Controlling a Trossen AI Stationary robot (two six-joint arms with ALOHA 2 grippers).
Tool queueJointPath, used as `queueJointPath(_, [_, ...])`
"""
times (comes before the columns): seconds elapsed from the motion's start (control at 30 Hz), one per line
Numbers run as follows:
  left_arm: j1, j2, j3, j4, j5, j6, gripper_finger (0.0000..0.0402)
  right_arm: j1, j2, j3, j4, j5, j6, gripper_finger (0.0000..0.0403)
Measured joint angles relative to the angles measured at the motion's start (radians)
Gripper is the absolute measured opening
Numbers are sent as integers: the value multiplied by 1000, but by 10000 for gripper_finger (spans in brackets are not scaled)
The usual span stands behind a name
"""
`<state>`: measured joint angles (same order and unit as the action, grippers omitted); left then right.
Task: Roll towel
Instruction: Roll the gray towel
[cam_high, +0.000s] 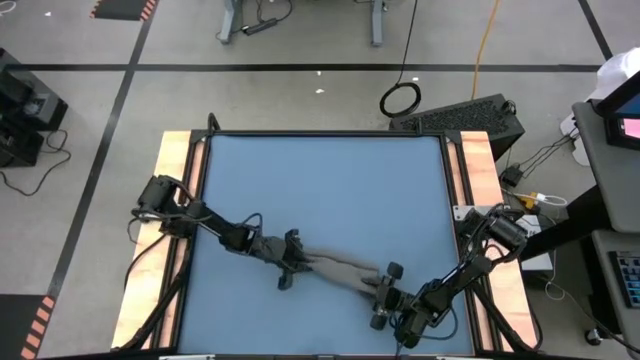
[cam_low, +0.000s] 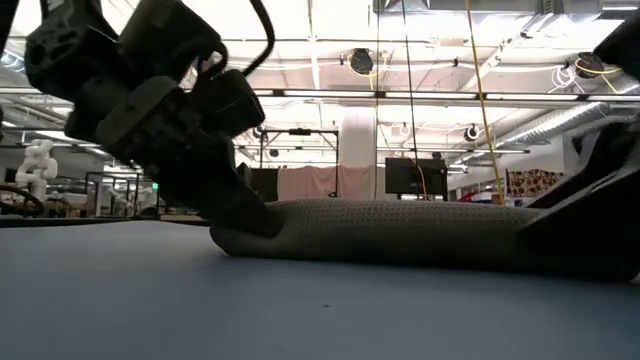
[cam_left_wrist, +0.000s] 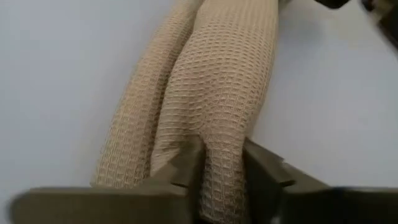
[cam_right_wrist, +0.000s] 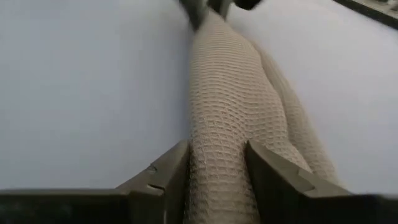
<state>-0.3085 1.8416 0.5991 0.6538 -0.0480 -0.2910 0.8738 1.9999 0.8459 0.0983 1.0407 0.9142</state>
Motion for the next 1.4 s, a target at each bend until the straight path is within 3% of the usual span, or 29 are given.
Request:
queueJointPath(0.13, [39,0,0,1,96,-99,34,18,-62,-1,-4,-19,-160,179])
queueJointPath(0.37, [101,0,-1,-1,254,-222,36,74,-120,16,4,-20,-442,236])
queueJointPath(0.5, [128,0,-1,-6,333,-224,61,80,-108,45,13,-10,-609,244])
queueJointPath(0.63, [145,0,-3,9,349,-227,66,60,-70,56,13,-30,-708,238])
queueJointPath(0.77, [165,1,3,9,370,-233,69,24,-33,57,35,-67,-721,226])
queueJointPath(1.03, [174,1,5,11,372,-254,71,-10,-19,59,51,-4,-681,207])
queueJointPath(1.4, [174,2,5,12,371,-254,71,-27,-18,-1,18,85,-376,203])
